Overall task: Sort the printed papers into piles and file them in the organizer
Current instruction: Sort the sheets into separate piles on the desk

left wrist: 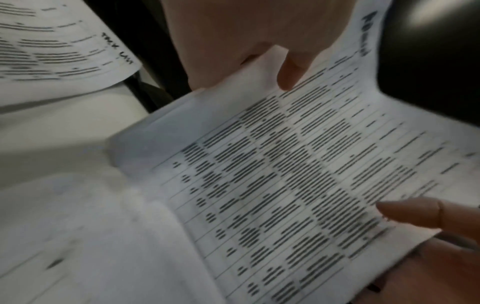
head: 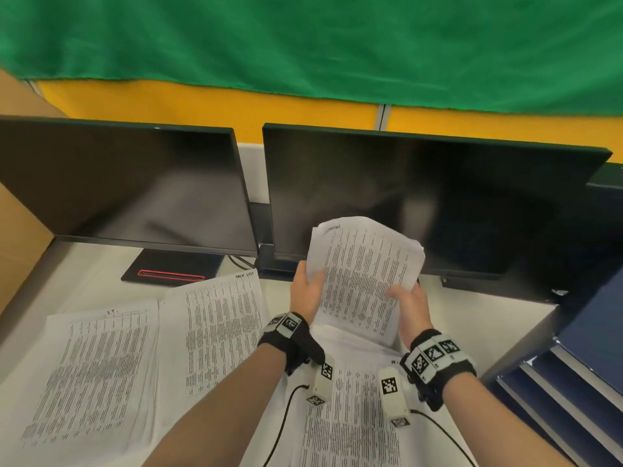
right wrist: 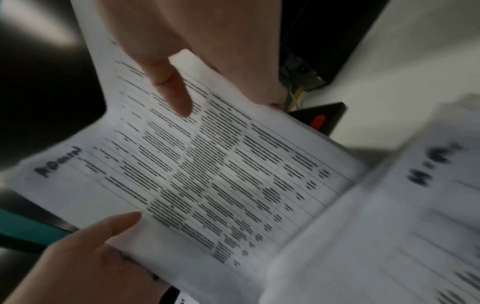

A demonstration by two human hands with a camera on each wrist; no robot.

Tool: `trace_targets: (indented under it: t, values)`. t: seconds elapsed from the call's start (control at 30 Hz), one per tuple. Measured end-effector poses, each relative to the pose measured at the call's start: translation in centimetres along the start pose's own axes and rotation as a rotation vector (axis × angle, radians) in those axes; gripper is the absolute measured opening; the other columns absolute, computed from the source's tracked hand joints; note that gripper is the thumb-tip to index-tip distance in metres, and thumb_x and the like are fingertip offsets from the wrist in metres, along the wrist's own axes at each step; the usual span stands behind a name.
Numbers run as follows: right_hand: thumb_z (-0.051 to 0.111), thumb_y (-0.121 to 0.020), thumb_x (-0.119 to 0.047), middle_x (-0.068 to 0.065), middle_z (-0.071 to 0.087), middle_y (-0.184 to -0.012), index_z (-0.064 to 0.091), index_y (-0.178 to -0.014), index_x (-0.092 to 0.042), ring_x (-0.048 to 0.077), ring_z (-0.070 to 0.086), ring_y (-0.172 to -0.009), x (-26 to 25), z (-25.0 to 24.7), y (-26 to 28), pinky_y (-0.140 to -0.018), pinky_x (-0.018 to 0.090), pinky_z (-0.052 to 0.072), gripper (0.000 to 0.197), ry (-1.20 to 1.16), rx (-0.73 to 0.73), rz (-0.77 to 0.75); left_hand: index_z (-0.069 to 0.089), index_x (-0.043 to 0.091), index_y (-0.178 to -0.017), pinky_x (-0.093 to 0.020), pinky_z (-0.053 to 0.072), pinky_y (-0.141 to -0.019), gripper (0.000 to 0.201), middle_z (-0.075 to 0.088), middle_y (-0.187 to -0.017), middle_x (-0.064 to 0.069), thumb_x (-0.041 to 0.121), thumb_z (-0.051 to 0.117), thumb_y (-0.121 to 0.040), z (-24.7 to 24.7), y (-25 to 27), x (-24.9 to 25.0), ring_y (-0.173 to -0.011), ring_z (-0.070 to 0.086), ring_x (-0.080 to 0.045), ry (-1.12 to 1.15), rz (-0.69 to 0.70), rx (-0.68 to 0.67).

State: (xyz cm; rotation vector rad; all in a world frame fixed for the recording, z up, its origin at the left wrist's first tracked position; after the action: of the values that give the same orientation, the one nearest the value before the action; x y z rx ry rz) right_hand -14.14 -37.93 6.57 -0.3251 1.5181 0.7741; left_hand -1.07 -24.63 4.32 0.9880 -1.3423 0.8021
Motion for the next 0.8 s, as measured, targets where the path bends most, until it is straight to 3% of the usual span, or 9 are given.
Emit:
trace_targets:
  t: [0.17, 0.27, 0.37, 0.47, 0.53, 0.67, 0.73, 0.8]
  values:
    - [0.049, -0.09, -0.001, 0.004, 0.056, -0.122, 0.049, -0.129, -0.016, 0.02, 0.051, -0.112, 1.0, 0.7, 0.3, -0.095, 0.035, 0.04, 0.042, -0.01, 0.027, 0.006, 0.047, 0.013, -0.128, -0.035, 0.048, -0.095, 0.034, 0.059, -0.124, -0.007, 0.017, 0.051, -0.094, -0.5, 0.9, -2.7, -0.113, 0.057, -0.024, -0.135, -0.055, 0.036]
    - [0.051, -0.09, -0.003, 0.002, 0.058, -0.118, 0.051, -0.127, -0.019, 0.022, 0.051, -0.117, -0.2, 1.6, 0.3, -0.097, 0.036, 0.04, 0.04, 0.007, 0.013, -0.063, 0.048, 0.012, -0.129, -0.025, 0.045, -0.093, 0.033, 0.057, -0.118, 0.002, 0.013, 0.047, -0.096, -1.5, 1.7, -1.1, -0.108, 0.055, -0.014, -0.096, 0.035, 0.122]
    - [0.058, -0.086, -0.004, -0.002, 0.057, -0.118, 0.045, -0.127, -0.02, 0.016, 0.053, -0.112, -1.5, 3.0, 1.2, -0.094, 0.033, 0.042, 0.046, 0.014, -0.029, -0.186, 0.05, 0.016, -0.122, -0.026, 0.051, -0.091, 0.025, 0.06, -0.115, 0.003, 0.014, 0.046, -0.097, -3.7, 2.0, 1.7, -0.104, 0.058, -0.01, -0.12, 0.218, 0.133]
    - [0.064, -0.083, -0.007, 0.002, 0.049, -0.126, 0.036, -0.133, -0.017, 0.016, 0.048, -0.116, -0.4, 4.4, 2.1, -0.101, 0.036, 0.039, 0.058, 0.08, -0.003, -0.242, 0.05, 0.023, -0.111, -0.011, 0.048, -0.079, 0.017, 0.062, -0.106, 0.005, 0.015, 0.047, -0.097, -8.0, 2.1, 4.2, -0.094, 0.058, 0.002, -0.188, 0.349, 0.202]
    - [0.066, -0.083, -0.011, 0.008, 0.044, -0.132, 0.034, -0.136, -0.02, 0.02, 0.044, -0.121, 1.5, 5.2, 2.5, -0.106, 0.041, 0.036, 0.062, 0.176, 0.023, -0.234, 0.049, 0.029, -0.108, -0.008, 0.047, -0.079, 0.021, 0.06, -0.102, 0.012, 0.013, 0.048, -0.096, -12.4, 2.4, 5.5, -0.094, 0.057, 0.006, -0.161, 0.368, 0.279]
    - [0.064, -0.084, -0.012, 0.009, 0.045, -0.131, 0.037, -0.133, -0.026, 0.019, 0.044, -0.12, 5.9, 6.7, 3.9, -0.105, 0.046, 0.036, 0.058, 0.376, -0.027, -0.229, 0.051, 0.031, -0.113, -0.031, 0.054, -0.084, 0.032, 0.064, -0.109, 0.006, 0.01, 0.051, -0.089, -23.9, 3.1, 5.0, -0.098, 0.064, -0.013, -0.023, 0.188, 0.492]
    - [0.064, -0.084, -0.012, 0.008, 0.046, -0.129, 0.04, -0.127, -0.036, 0.019, 0.044, -0.118, 7.7, 7.3, 4.9, -0.105, 0.044, 0.036, 0.055, 0.467, -0.069, -0.231, 0.05, 0.025, -0.115, -0.037, 0.051, -0.087, 0.031, 0.062, -0.114, 0.001, 0.01, 0.052, -0.088, -29.9, 4.2, 3.8, -0.099, 0.062, -0.02, -0.093, 0.056, 0.61]
    - [0.063, -0.084, -0.011, 0.003, 0.046, -0.121, 0.038, -0.111, -0.052, 0.018, 0.044, -0.116, 9.2, 7.8, 5.6, -0.105, 0.044, 0.035, 0.055, 0.532, -0.113, -0.228, 0.049, 0.014, -0.119, -0.041, 0.047, -0.091, 0.032, 0.061, -0.118, -0.01, 0.01, 0.051, -0.088, -35.5, 5.1, 1.8, -0.104, 0.059, -0.03, -0.255, -0.123, 0.677]
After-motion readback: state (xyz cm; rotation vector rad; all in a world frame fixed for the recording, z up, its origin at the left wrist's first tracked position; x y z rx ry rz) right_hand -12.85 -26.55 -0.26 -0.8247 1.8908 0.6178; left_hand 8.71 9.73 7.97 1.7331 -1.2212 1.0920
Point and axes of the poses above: each hand's wrist, its own y-axis away from the middle knuckle, its own z-axis out of the palm, x = y × z, the point moved 2 cm from there along -y, towards the middle knuckle
